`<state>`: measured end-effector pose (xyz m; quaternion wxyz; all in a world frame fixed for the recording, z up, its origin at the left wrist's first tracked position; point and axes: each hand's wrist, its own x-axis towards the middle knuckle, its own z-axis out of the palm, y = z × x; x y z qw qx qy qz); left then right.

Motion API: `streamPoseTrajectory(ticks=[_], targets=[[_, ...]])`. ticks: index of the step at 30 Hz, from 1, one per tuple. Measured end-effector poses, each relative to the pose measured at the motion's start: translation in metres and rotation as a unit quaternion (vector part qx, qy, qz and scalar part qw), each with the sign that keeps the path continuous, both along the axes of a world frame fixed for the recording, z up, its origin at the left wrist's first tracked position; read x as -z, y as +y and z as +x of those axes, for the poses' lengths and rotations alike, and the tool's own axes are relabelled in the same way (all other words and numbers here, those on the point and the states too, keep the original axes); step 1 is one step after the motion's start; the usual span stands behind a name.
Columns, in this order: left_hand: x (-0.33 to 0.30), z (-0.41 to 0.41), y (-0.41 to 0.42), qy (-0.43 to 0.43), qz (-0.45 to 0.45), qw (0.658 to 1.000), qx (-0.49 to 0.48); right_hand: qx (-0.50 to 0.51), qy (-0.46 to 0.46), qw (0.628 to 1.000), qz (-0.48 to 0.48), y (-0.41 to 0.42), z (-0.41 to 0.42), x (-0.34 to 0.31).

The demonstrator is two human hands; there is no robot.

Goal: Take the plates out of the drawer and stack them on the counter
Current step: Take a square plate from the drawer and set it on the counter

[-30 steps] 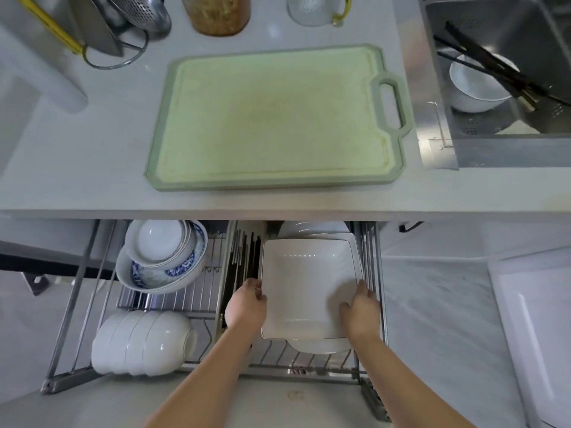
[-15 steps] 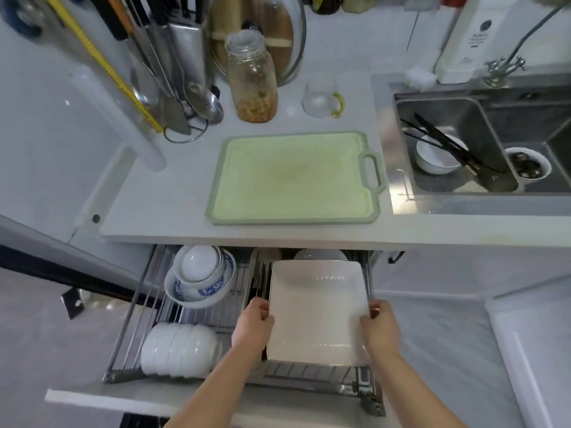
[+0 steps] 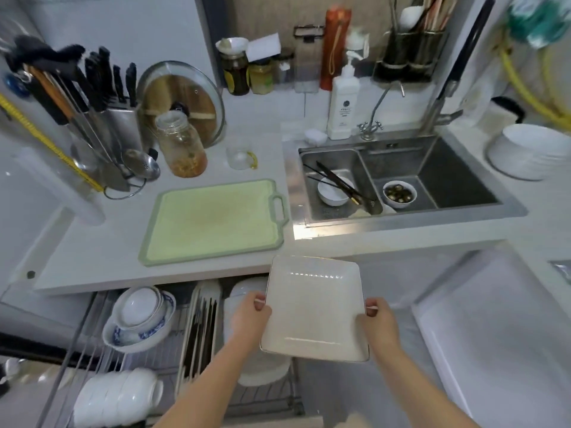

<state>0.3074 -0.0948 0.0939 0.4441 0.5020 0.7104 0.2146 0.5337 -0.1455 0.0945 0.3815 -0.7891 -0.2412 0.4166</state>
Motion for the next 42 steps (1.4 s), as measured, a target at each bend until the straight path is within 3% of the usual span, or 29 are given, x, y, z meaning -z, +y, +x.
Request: streamPoseTrajectory(ticks=[12, 19, 29, 42], targets=[[-0.060, 0.202, 0.019, -0.105, 0.057, 0.992, 0.025, 0.066, -0.019, 0.993, 0.096, -0.012, 0.198, -0.061], [-0.082, 0.302, 0.048, -0.116, 0.074, 0.986, 0.090, 0.142, -0.031, 0.982, 0.123, -0.014, 0.282, -0.087], [-0.087, 0.419, 0.111, -0.113, 0.079, 0.965, 0.223, 0.261, -0.049, 0.958, 0.107, 0.004, 0.362, -0.091], [-0.075, 0.554, 0.209, -0.134, 0.047, 0.925, 0.353, 0.439, -0.003, 0.890, 0.124, 0.054, 0.426, -0.073]])
